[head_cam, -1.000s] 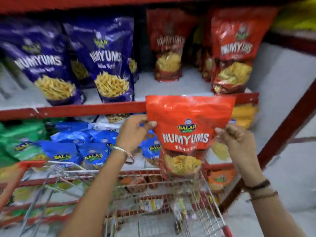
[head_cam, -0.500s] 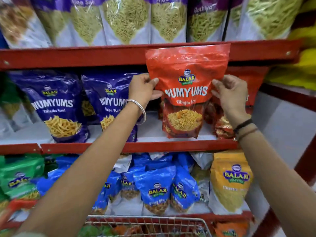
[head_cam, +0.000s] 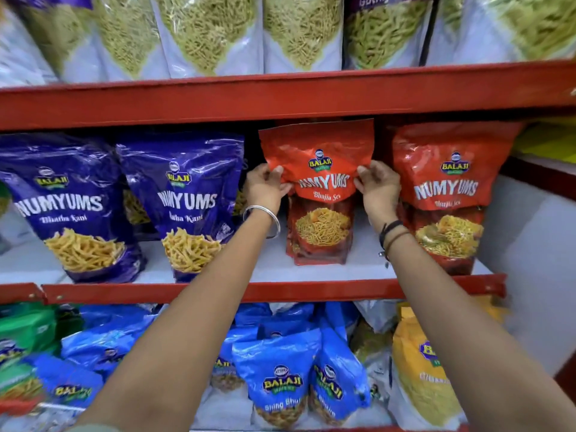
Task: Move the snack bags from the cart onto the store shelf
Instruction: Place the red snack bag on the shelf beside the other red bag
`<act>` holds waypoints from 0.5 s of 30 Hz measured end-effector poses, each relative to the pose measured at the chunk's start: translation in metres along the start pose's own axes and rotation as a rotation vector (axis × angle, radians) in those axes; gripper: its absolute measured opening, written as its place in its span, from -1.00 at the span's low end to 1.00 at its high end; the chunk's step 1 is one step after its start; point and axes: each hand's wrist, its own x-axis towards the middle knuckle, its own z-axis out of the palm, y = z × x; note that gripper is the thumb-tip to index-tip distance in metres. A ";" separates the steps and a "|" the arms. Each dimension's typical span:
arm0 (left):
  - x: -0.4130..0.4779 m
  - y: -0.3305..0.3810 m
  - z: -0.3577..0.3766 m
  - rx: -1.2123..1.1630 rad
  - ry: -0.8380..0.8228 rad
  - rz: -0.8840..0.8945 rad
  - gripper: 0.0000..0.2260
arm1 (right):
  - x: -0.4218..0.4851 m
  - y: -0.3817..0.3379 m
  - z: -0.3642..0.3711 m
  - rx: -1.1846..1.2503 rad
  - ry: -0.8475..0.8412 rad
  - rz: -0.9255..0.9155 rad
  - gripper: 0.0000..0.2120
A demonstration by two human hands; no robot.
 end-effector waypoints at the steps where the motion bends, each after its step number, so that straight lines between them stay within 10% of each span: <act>1: 0.004 0.000 0.000 -0.011 -0.001 -0.002 -0.87 | 0.004 0.002 -0.001 0.007 -0.012 0.037 -0.90; 8: -0.021 -0.026 -0.011 0.274 0.164 0.178 -0.80 | -0.039 0.012 -0.025 -0.296 -0.123 0.116 -0.50; 15: -0.053 -0.078 -0.034 0.452 -0.380 -0.117 -0.32 | -0.073 0.017 -0.022 -0.402 -0.205 0.403 -0.20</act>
